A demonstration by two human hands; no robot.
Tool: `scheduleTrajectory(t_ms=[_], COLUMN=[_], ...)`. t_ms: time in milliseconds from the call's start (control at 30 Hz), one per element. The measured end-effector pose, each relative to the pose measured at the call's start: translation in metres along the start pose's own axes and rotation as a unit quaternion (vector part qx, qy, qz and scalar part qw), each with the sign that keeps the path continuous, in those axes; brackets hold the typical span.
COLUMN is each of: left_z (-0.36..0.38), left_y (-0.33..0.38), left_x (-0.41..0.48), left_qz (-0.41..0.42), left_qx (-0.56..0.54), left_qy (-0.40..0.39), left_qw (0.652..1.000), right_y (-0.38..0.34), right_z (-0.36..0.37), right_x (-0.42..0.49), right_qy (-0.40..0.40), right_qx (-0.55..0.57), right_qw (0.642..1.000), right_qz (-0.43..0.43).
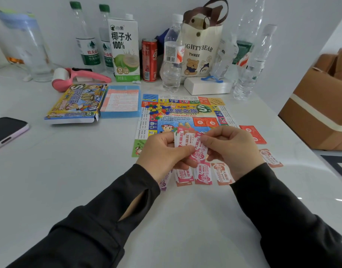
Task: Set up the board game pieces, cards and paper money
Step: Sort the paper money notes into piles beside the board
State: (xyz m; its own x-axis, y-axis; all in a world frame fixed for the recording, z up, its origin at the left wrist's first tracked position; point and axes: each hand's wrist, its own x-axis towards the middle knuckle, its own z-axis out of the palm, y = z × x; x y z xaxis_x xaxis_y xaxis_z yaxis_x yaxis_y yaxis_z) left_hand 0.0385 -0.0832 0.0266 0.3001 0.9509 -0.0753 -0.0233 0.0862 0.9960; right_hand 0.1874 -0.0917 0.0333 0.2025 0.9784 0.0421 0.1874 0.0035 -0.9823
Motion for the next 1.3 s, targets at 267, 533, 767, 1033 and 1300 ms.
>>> scheduleTrajectory(t_ms=[267,533,767,1033,1300], left_z=[0.003,0.003,0.03,0.075,0.121], left_y=[-0.001,0.008,0.016,0.01,0.002], left_x=[-0.001,-0.004,-0.005,0.002,0.012], left_qz=[0.015,-0.021,-0.002,0.005,0.0], left_qx=[0.061,0.05,0.023,-0.015,-0.013], left_qy=[0.002,0.0,0.014,0.037,0.066], left_qw=[0.998,0.999,1.0,0.999,0.998], right_y=[-0.002,-0.005,-0.015,-0.009,0.002], right_z=[0.008,0.008,-0.014,-0.052,-0.115], right_x=[-0.008,-0.011,-0.004,0.011,0.033], right_qy=[0.063,0.051,0.041,0.047,0.142], right_qx=[-0.171,-0.195,-0.018,0.137,0.065], right_qw=[0.972,0.958,0.994,0.989,0.988], right_qz=[-0.15,-0.206,-0.103,-0.009,0.014])
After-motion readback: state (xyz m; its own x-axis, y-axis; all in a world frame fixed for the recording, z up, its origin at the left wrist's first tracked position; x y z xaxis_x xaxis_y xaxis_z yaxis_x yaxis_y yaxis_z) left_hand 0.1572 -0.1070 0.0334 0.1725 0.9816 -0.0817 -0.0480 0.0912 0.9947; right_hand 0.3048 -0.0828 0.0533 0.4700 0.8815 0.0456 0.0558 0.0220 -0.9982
